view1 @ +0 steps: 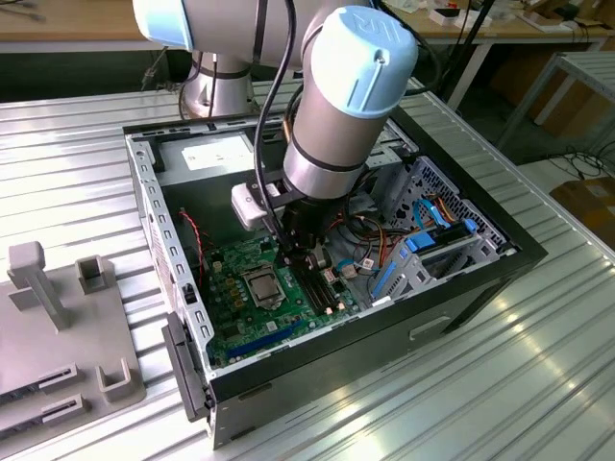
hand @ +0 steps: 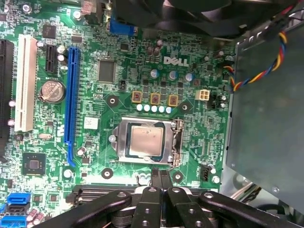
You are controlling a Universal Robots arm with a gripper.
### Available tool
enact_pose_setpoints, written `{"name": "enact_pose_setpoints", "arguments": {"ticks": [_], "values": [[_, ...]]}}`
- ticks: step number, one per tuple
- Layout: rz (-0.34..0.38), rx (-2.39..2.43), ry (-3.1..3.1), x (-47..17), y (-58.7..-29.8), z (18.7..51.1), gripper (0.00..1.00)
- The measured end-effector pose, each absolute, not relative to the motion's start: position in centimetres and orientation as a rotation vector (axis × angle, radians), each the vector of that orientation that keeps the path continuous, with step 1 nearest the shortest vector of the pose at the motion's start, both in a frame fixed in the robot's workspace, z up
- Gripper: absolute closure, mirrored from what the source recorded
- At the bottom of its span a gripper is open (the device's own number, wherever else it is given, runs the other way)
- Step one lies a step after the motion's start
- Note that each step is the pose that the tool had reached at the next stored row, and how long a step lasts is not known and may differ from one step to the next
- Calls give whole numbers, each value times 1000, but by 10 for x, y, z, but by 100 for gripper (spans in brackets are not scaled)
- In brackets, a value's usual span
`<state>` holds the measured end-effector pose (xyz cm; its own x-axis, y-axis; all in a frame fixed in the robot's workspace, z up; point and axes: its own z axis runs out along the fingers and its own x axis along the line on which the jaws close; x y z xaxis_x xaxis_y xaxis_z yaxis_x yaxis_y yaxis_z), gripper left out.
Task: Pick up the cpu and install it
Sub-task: 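Install the first cpu locking lever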
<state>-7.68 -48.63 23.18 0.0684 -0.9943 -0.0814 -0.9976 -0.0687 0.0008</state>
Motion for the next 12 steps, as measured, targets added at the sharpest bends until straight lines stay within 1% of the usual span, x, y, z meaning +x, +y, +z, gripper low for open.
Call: {"name": "enact_pose_setpoints", "arguments": {"ticks": [12], "values": [[93, -2255, 2105, -77, -489, 219, 90]]}}
